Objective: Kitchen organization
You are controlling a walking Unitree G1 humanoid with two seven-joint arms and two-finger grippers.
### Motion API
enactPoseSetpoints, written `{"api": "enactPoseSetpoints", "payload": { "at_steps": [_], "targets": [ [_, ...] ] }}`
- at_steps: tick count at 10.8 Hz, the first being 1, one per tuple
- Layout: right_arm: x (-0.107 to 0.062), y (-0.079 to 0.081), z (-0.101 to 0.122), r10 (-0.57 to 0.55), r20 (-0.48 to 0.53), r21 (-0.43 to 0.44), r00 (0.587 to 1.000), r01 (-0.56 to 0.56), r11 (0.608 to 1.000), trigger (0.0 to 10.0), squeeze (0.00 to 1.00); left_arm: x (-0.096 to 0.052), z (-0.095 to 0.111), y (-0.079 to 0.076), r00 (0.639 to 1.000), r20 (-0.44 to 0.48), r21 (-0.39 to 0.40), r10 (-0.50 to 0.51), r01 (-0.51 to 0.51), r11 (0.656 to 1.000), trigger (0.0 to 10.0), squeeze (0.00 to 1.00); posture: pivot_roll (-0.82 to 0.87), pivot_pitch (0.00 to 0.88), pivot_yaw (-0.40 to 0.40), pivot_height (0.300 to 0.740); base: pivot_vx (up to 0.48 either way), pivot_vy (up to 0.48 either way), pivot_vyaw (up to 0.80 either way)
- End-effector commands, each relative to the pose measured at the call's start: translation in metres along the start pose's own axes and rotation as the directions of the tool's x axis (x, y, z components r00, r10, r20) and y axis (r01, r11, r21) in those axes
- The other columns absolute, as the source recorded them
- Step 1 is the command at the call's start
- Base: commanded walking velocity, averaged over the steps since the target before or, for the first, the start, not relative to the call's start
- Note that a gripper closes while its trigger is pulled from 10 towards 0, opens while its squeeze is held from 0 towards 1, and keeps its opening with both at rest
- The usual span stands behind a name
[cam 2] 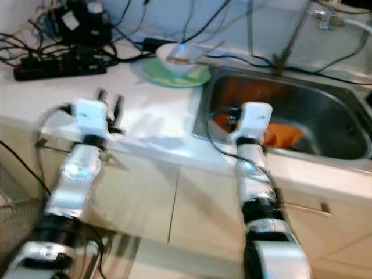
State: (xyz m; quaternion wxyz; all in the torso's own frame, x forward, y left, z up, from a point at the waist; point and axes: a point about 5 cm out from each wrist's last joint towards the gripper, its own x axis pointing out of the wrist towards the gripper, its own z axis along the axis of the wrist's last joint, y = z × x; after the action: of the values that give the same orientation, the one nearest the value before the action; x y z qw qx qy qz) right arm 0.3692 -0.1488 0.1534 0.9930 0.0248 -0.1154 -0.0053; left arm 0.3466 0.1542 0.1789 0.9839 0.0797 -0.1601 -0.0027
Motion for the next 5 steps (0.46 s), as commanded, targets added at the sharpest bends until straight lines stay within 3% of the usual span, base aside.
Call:
{"api": "enactPoseSetpoints", "payload": {
  "at_steps": [1,3,5],
  "targets": [
    [0.0031,-0.0105,0.0044,-0.029,0.006,-0.007,1.000,0.029,1.000,10.0,0.00,0.0009,0.0021,-0.0070,1.000,0.004,-0.015,-0.018,0.018,1.000,10.0,0.00,0.23,0.054,-0.067,0.725,0.319,0.000,0.00],
    [0.0041,-0.0132,0.0045,-0.046,0.000,0.013,0.999,0.046,0.999,10.0,0.00,0.0008,0.0017,-0.0089,1.000,0.002,-0.019,-0.023,0.023,1.000,10.0,0.00,0.22,0.058,-0.068,0.725,0.313,0.000,0.00],
    [0.0051,-0.0125,0.0043,-0.044,-0.010,0.015,0.999,0.044,0.999,10.0,0.00,0.0012,0.0018,-0.0096,1.000,0.002,-0.024,-0.028,0.028,0.999,10.0,0.00,0.22,0.060,-0.068,0.725,0.311,0.000,-0.52]
  ]
}}
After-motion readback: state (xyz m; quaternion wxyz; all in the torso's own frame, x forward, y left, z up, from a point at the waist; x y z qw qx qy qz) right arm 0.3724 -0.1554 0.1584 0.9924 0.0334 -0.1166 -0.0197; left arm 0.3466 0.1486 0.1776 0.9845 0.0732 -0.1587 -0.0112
